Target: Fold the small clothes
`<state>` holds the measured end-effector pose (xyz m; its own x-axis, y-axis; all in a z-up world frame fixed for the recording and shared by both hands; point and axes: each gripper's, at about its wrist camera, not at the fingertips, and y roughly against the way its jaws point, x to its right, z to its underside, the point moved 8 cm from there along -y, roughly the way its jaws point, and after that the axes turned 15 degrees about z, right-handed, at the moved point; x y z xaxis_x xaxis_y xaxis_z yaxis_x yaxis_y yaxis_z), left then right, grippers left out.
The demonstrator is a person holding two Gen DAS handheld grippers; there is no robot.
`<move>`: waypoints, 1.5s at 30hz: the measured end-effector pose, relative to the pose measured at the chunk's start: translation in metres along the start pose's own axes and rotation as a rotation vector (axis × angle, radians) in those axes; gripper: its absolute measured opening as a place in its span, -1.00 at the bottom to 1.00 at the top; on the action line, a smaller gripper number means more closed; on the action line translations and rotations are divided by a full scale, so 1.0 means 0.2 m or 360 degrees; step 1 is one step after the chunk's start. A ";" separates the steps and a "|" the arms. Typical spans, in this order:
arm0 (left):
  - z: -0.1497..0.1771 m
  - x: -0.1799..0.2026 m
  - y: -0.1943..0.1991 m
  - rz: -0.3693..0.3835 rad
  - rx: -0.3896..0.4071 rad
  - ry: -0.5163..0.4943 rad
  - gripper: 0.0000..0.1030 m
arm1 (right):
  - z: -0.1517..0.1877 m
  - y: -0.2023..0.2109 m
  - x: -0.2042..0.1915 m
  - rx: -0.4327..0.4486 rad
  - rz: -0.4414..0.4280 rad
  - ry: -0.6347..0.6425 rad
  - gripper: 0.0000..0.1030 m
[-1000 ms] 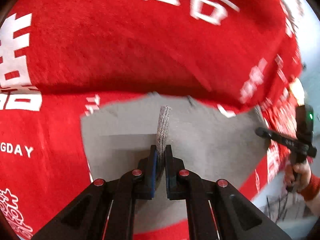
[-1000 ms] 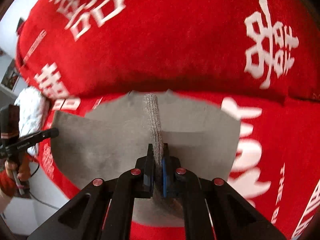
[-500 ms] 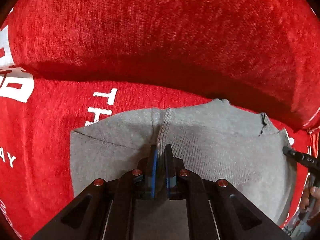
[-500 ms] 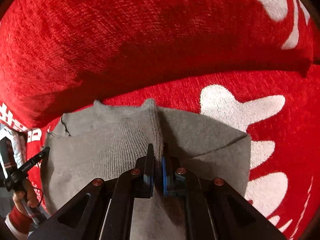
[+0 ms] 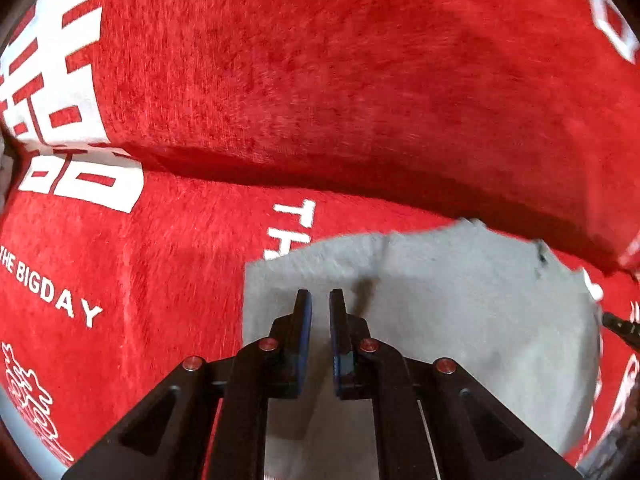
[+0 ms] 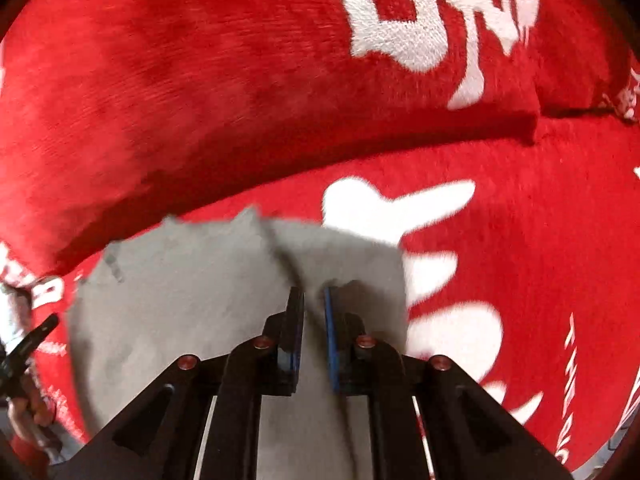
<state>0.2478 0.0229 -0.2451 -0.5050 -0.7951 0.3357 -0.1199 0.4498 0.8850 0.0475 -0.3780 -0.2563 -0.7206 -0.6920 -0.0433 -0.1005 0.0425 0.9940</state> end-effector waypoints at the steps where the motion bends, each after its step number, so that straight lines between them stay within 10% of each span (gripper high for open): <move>1: 0.03 0.03 0.02 0.0032 -0.0013 -0.0030 -0.82 | 0.05 0.03 -0.03 -0.0002 -0.0043 0.0013 -0.80; 6: 0.23 0.21 -0.08 0.0064 -0.0121 -0.0128 -0.82 | 0.25 0.03 -0.16 -0.0058 -0.0104 0.0102 -0.80; 21: 0.39 -0.13 -0.05 -0.0101 -0.0146 0.0004 -0.82 | 0.43 0.01 0.13 -0.0077 0.0015 -0.0019 -0.84; 27: 0.51 -0.10 0.06 -0.0030 -0.0178 0.0029 -0.82 | 0.58 0.13 -0.01 -0.0136 -0.0304 -0.0110 -0.51; 29: 0.56 -0.07 0.10 0.0007 -0.0195 0.0018 -0.82 | 0.66 0.16 -0.11 -0.0177 -0.0376 -0.0082 -0.03; 35: 0.70 -0.10 0.09 0.0029 -0.0242 0.0050 -0.82 | 0.90 0.13 -0.45 -0.0364 -0.0536 0.0023 -0.01; 39: 0.77 -0.15 0.10 -0.0043 -0.0225 0.0033 -0.09 | 1.03 0.10 -0.59 -0.0459 -0.0579 0.0073 -0.01; 45: 0.82 -0.19 0.15 -0.0017 -0.0235 0.0010 -0.01 | 1.09 0.05 -0.74 -0.0555 -0.0643 0.0053 -0.01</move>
<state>0.1236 0.1330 -0.2830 -0.4989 -0.8022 0.3279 0.0021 0.3772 0.9261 0.0022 -0.1179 -0.2613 -0.6489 -0.6262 -0.4322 -0.1274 -0.4706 0.8731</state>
